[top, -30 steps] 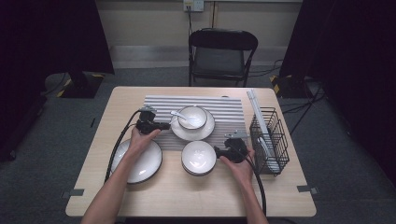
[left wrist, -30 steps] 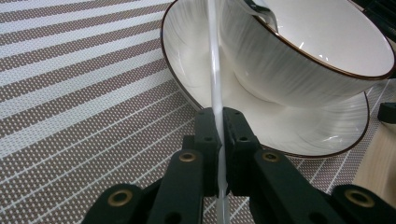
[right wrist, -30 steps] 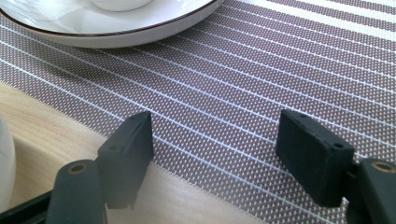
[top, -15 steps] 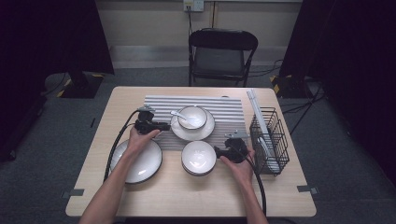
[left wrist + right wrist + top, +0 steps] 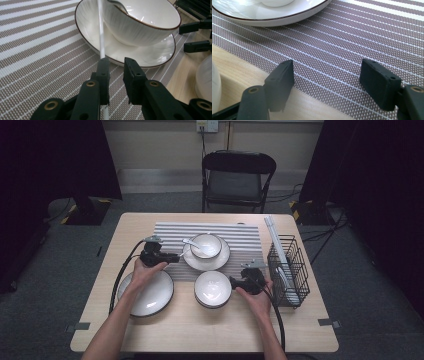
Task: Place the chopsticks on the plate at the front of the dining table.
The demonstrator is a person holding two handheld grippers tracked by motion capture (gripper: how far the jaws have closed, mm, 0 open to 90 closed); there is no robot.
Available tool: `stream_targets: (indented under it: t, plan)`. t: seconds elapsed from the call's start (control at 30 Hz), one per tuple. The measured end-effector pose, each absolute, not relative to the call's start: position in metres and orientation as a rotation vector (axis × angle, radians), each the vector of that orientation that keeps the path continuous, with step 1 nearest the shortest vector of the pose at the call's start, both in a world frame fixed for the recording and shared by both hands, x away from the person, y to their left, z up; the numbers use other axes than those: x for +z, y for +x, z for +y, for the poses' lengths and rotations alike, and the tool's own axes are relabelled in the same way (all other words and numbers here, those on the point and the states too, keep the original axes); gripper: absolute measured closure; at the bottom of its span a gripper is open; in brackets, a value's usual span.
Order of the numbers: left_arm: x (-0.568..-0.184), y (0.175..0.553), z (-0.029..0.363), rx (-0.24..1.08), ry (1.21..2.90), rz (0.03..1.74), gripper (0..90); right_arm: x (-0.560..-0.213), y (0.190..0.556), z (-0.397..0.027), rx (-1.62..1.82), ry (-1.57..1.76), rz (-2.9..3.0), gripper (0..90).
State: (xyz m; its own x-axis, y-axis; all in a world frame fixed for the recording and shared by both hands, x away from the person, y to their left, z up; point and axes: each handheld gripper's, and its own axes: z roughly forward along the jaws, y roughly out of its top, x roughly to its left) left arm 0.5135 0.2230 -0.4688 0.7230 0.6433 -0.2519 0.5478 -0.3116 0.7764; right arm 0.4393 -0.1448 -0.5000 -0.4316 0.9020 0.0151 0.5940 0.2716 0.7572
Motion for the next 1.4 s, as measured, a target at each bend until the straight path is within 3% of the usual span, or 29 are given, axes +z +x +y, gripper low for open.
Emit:
stream_targets:
  t: [0.4, 1.13, 1.4]
  plan:
    - [-0.458, 0.505, 0.233, 0.188, 2.007, 0.9, 71.5, -0.5, 0.439, -0.144, 0.973, 1.342, 2.13, 27.6]
    - [-0.481, 0.499, 0.25, 0.159, 2.03, 0.951, 69.0, -0.5, 0.439, -0.143, 0.972, 1.348, 2.128, 27.6]
    - [-0.481, 0.499, 0.245, 0.166, 2.03, 0.944, 86.3, -0.5, 0.439, -0.143, 0.965, 1.339, 2.128, 27.5]
